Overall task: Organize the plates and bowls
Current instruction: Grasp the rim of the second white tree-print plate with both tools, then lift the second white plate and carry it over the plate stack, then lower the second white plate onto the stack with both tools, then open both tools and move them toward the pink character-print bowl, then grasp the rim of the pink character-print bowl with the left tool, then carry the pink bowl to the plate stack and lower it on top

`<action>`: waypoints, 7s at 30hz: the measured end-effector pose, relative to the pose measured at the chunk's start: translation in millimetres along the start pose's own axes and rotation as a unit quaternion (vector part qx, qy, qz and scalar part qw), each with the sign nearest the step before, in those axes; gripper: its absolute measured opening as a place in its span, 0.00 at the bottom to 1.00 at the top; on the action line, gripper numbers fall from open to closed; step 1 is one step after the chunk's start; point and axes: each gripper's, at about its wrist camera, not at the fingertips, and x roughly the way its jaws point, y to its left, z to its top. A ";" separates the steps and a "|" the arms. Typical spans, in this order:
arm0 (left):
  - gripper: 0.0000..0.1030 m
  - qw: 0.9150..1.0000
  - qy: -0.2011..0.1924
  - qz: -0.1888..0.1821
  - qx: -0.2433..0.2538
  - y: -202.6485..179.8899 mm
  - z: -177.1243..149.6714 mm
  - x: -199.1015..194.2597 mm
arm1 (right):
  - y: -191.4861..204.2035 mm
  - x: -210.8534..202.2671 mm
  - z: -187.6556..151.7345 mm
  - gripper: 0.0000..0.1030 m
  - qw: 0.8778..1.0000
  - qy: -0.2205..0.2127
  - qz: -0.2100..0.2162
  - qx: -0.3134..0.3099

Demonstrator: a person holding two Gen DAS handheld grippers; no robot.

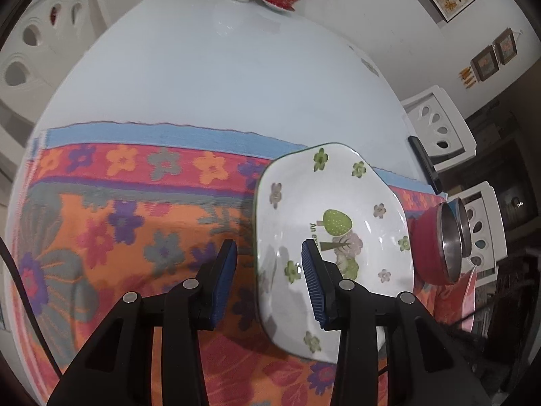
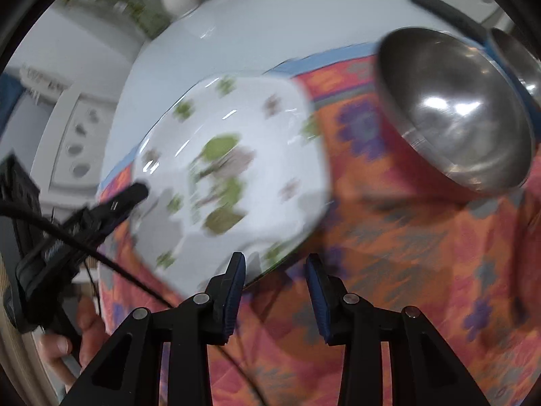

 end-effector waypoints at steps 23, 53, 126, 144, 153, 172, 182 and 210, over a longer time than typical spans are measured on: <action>0.35 0.982 -0.047 0.071 0.167 -34.0 -16.7 -26.2 | 24.6 -9.5 15.6 0.36 0.976 -0.082 0.009 -0.200; 0.35 0.989 -0.084 0.058 0.109 -68.2 -228.8 -191.0 | 26.6 -156.1 -212.9 0.36 0.957 -0.053 0.041 -0.284; 0.39 0.988 0.049 0.102 0.106 -16.6 -282.9 -173.2 | 11.5 -95.9 -304.9 0.37 0.963 0.031 -0.012 -0.267; 0.39 0.987 -0.037 0.080 0.132 -56.5 -249.0 -211.8 | -0.4 -168.8 -283.7 0.38 0.975 -0.058 -0.031 -0.214; 0.43 0.985 -0.076 0.034 0.149 -118.6 -213.0 -211.9 | -66.5 -228.9 -233.1 0.54 0.987 -0.126 -0.016 -0.100; 0.44 0.987 -0.014 -0.024 0.156 -295.9 -137.7 -42.4 | -254.2 -218.0 -108.0 0.54 0.996 -0.079 0.002 0.046; 0.36 0.997 -0.004 0.006 0.082 -291.8 -140.9 33.8 | -277.8 -163.1 -48.6 0.50 0.998 -0.054 -0.014 -0.002; 0.11 0.999 -0.007 0.002 0.048 -308.1 -154.1 48.8 | -262.0 -144.9 -32.0 0.20 0.991 -0.057 -0.005 -0.122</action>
